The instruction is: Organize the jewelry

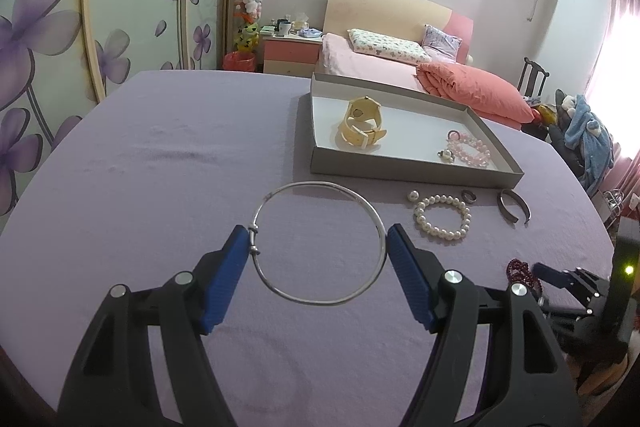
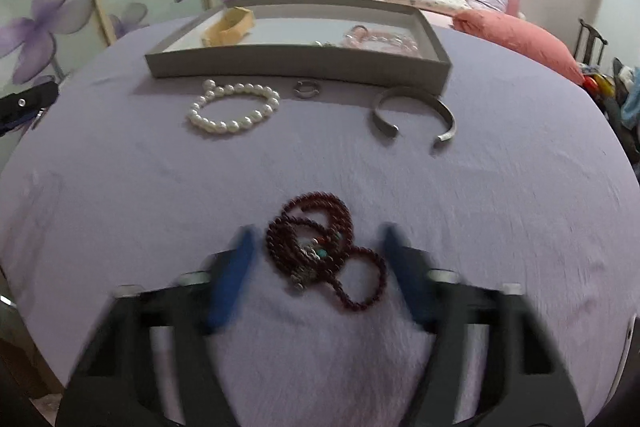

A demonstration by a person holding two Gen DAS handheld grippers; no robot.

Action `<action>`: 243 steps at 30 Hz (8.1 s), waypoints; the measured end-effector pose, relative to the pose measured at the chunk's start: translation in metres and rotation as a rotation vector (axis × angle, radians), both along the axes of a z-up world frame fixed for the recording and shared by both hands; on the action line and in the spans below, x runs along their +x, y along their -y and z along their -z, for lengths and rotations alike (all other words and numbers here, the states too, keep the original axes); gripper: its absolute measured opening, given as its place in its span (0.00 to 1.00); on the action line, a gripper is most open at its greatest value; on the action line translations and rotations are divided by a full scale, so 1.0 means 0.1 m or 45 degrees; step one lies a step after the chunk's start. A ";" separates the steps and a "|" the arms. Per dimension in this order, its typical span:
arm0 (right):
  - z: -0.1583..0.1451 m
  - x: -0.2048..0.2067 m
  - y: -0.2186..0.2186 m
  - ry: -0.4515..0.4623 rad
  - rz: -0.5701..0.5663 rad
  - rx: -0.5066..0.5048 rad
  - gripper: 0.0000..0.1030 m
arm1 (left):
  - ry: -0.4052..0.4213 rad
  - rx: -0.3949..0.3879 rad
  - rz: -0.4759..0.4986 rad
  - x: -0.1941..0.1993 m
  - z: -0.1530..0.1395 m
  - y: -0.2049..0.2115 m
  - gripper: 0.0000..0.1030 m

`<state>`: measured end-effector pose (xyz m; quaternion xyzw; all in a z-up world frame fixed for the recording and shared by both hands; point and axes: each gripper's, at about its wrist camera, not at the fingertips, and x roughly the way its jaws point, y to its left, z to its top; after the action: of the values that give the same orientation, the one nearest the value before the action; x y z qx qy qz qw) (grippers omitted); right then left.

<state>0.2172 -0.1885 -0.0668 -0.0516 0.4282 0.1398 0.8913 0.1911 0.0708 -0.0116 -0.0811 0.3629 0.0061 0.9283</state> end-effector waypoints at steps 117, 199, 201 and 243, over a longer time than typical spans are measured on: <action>-0.76 1.53 0.26 0.380 0.119 0.482 0.54 | 0.127 0.003 0.081 2.15 0.25 0.72 0.68; -0.21 0.39 0.63 0.095 0.249 0.332 0.56 | -0.134 0.021 0.287 0.74 0.53 0.81 0.10; -0.21 0.40 0.63 0.093 0.248 0.329 0.57 | -0.077 -0.030 0.259 0.66 0.43 0.66 0.10; 0.00 1.01 0.34 -0.036 0.275 -0.010 0.83 | 0.058 -0.139 0.110 0.57 0.18 0.11 0.10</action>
<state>0.3181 -0.2224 -0.0664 -0.0067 0.4443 0.0417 0.8949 0.2477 0.0595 -0.0293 -0.1160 0.3447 -0.0558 0.9298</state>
